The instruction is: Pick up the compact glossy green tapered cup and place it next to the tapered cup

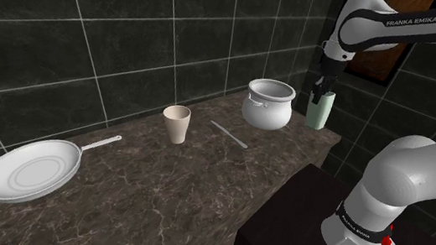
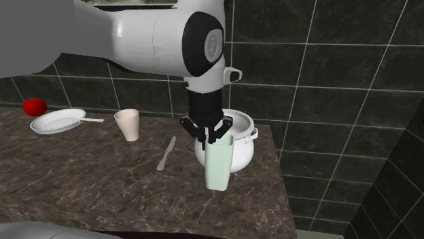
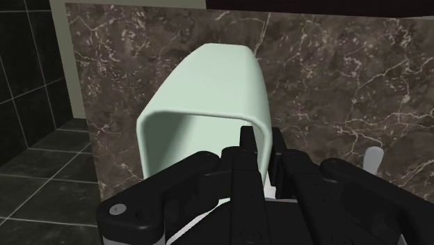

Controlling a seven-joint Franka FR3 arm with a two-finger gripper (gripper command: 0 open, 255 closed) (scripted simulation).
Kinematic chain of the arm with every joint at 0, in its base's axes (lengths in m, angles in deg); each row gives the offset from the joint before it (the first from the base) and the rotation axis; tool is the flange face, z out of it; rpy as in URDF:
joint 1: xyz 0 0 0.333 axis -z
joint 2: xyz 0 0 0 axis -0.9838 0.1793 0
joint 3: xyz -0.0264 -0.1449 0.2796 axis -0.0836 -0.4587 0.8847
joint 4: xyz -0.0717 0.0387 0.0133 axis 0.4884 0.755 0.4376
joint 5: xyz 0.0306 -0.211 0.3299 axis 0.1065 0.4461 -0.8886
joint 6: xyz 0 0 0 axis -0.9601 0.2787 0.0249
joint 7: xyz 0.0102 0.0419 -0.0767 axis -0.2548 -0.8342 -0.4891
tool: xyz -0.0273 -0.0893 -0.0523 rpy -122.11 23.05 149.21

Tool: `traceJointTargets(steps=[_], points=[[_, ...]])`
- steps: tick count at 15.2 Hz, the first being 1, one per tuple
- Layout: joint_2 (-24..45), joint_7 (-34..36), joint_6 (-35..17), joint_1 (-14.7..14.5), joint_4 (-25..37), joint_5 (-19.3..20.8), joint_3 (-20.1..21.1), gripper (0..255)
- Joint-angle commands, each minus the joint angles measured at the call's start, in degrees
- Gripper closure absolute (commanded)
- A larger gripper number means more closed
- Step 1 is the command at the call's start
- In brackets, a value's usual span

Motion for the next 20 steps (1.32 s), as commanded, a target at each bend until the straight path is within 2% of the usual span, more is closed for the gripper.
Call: traceJointTargets(steps=[1,20], points=[[-0.1,-0.1,1.8,-0.2,1.6,-0.3,0.4,255],[1.2,-0.7,15.8,-1.3,17.0,-2.7,2.8,255]])
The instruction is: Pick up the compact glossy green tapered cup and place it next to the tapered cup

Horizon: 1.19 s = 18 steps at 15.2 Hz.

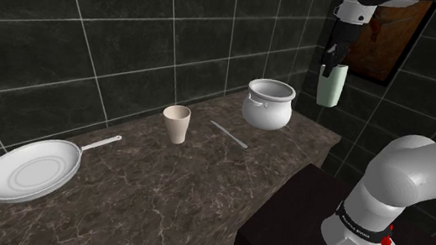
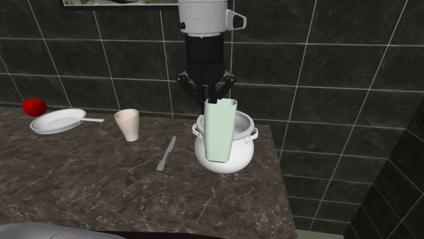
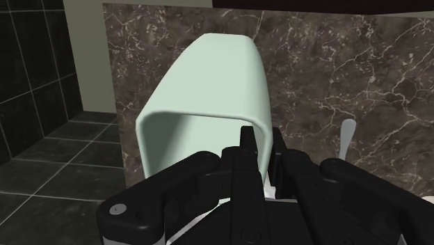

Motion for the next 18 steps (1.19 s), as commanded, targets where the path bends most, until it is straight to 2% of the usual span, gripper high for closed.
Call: traceJointTargets(steps=[1,10,18], points=[[0.2,0.0,1.4,-0.1,1.5,-0.2,0.3,255],[12.8,8.6,-3.3,-4.9,8.6,-5.6,6.3,255],[26.1,15.0,-5.3,-8.2,19.5,-8.8,10.6,255]])
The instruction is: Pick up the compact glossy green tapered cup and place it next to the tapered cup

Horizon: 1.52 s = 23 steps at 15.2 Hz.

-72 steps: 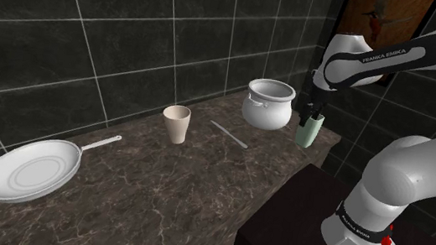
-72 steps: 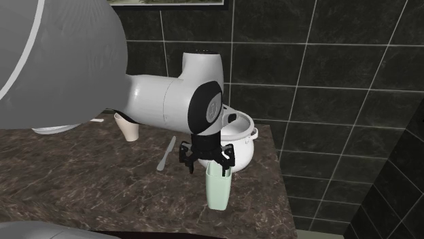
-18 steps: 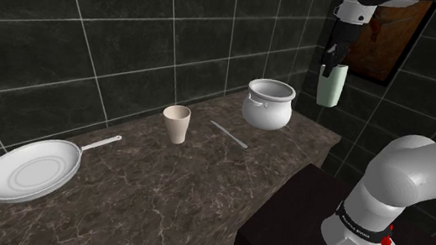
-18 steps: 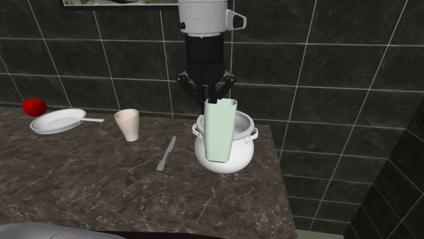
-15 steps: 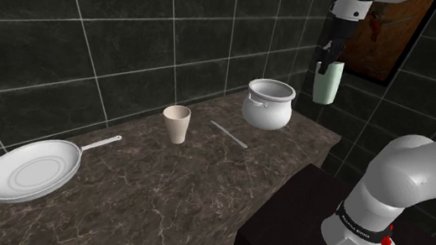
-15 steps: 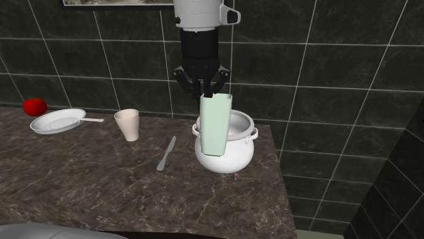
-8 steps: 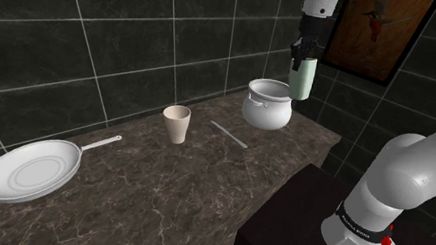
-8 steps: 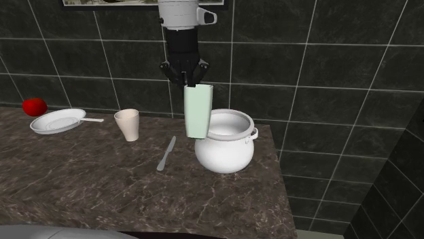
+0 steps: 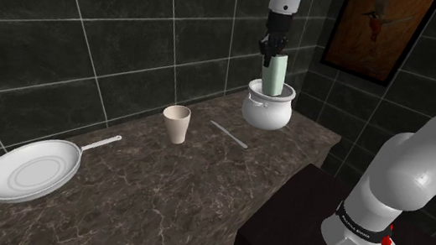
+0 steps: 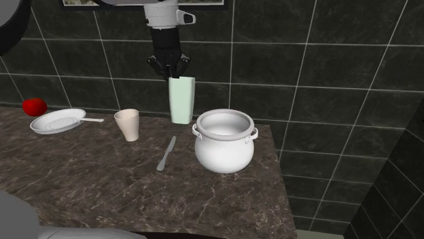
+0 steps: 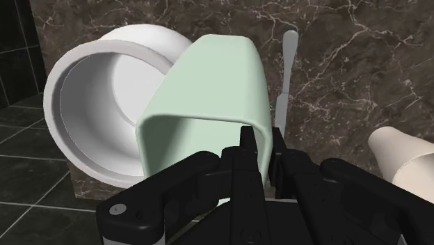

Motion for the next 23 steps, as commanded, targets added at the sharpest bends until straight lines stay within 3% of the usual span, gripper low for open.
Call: traceJointTargets(steps=[1,8,14,18,20,21,23], points=[[3.9,1.6,0.0,-0.8,3.9,-0.7,1.0,255],[17.3,6.5,1.1,-3.2,18.1,-1.8,3.9,255],[30.6,10.3,4.7,-5.2,35.0,-2.0,5.7,255],[41.8,12.5,9.7,-6.7,51.2,-1.8,6.5,255],[49.5,13.5,14.1,-7.5,63.2,-1.7,6.8,255],[54.8,13.8,17.7,-7.9,72.1,-1.6,6.8,255],[52.7,13.9,14.5,-7.9,66.8,-1.6,6.8,255]])
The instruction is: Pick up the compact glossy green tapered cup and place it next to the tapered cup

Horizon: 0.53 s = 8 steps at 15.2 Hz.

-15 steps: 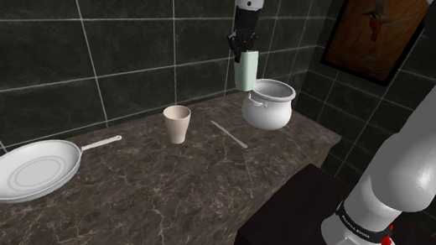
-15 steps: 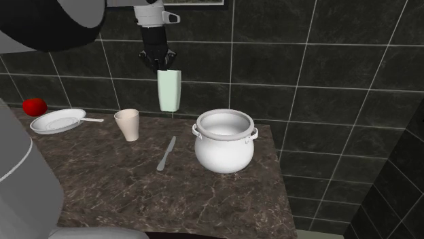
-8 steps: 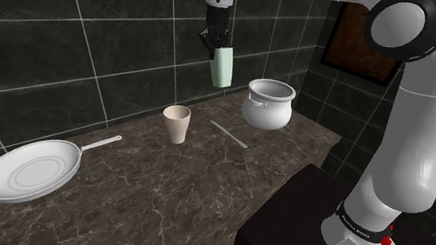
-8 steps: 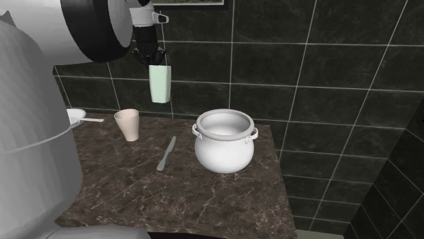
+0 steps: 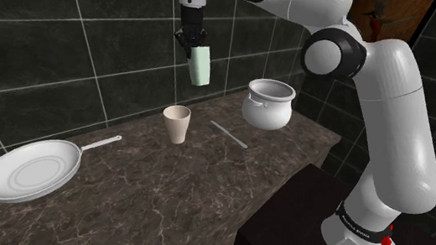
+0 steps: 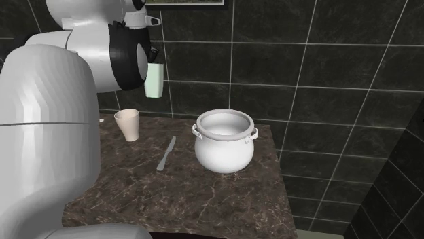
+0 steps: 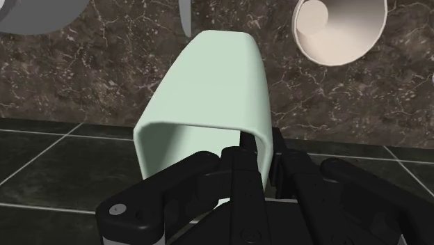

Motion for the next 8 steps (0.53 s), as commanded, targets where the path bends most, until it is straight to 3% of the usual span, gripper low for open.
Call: traceJointTargets(steps=[1,8], points=[[-0.4,0.2,-1.7,-0.1,-2.0,0.0,0.0,255],[-3.8,0.4,-9.4,-0.1,-13.1,0.0,0.0,255]])
